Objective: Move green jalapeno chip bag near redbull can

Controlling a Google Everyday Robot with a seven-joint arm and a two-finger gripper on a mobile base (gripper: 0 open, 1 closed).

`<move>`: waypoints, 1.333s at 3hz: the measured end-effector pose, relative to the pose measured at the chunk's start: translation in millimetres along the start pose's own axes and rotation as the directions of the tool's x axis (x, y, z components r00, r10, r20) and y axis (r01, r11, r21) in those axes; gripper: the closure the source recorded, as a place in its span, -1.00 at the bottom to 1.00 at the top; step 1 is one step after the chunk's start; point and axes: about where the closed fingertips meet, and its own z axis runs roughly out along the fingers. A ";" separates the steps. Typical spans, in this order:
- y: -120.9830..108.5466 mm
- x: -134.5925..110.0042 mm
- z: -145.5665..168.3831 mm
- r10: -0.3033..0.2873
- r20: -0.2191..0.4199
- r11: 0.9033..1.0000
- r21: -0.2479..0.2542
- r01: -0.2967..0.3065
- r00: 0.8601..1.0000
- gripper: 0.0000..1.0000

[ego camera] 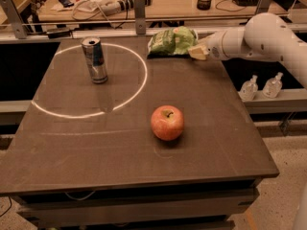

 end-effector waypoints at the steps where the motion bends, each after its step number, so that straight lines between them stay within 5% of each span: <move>1: -4.2 0.9 0.7 -0.009 -0.004 1.000 0.011 0.009 1.000 0.71; 2: -6.8 1.8 0.3 -0.010 -0.003 1.000 0.016 0.010 1.000 1.00; 4: 39.3 -44.6 -46.8 0.082 0.134 0.993 -0.095 -0.070 0.988 1.00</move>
Offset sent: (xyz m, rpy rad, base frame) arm 0.0046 -0.0146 0.0039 -0.0152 -0.0196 -0.0215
